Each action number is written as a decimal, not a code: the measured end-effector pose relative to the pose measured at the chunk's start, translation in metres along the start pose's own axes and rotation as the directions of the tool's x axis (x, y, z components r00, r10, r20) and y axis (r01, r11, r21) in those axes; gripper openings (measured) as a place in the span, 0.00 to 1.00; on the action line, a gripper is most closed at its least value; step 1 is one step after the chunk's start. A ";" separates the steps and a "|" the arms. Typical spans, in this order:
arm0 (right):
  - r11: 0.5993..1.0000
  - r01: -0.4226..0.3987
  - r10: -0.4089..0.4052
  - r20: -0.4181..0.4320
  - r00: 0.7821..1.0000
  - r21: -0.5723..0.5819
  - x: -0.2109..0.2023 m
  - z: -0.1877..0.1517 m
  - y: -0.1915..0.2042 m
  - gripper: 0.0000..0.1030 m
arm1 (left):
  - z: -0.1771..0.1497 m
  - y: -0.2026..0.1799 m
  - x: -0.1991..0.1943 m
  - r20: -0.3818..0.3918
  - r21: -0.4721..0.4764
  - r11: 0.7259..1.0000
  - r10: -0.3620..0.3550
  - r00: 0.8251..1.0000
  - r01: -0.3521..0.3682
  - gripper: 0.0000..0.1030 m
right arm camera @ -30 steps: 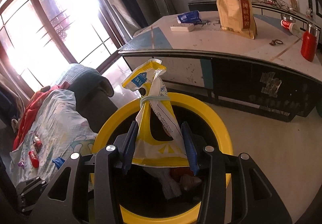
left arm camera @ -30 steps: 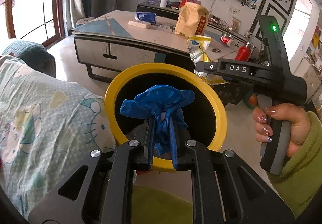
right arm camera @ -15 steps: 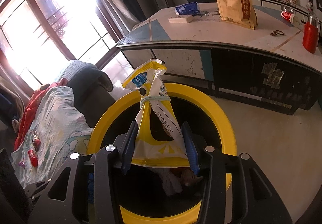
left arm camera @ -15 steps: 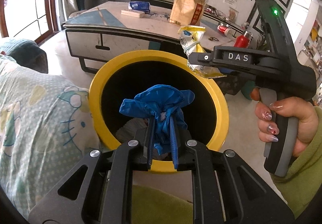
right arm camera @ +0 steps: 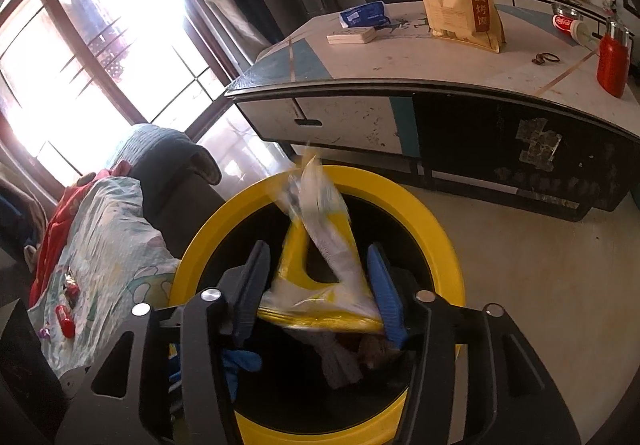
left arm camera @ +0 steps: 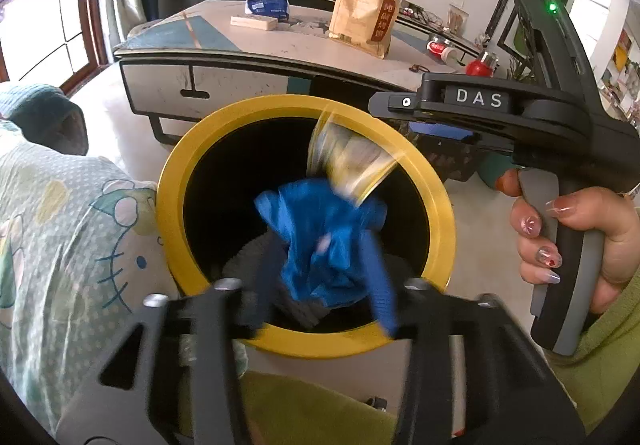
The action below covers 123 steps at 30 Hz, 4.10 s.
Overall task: Collect trash
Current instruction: 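Open both grippers to drop the blue bag and yellow-white bag into the bin, then move both open tools back over the red bottle and wrappers on the bed, then grasp the red bottle with the left gripper while the right grasps the brown wrapper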
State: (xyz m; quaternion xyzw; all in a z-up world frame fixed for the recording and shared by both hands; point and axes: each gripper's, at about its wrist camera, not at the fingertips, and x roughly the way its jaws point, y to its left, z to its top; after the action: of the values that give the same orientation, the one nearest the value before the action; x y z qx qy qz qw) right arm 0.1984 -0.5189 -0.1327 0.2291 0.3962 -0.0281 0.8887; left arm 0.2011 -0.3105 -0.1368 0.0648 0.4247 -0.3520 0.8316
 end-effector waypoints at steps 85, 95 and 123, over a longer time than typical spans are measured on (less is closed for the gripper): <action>0.742 -0.307 0.338 -0.062 0.939 -0.596 -0.037 -0.068 0.314 0.65 | -0.117 0.206 -0.261 0.222 -0.638 0.685 0.602 0.767 -0.352 0.89; 0.645 -0.394 0.359 -0.196 0.913 -0.655 0.008 -0.066 0.367 0.46 | -0.141 0.238 -0.255 0.179 -0.711 0.652 0.532 0.828 -0.265 0.64; 0.607 -0.575 0.332 -0.482 0.811 -0.549 0.118 -0.092 0.403 0.01 | -0.142 0.256 -0.199 0.183 -0.776 0.630 0.278 0.943 -0.035 0.37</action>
State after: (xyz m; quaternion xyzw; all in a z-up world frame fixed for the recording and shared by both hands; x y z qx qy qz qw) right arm 0.3090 -0.1039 -0.1152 -0.0121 0.4495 0.3856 0.8057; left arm 0.1934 0.0428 -0.1253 -0.3058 0.4010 -0.0714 0.8606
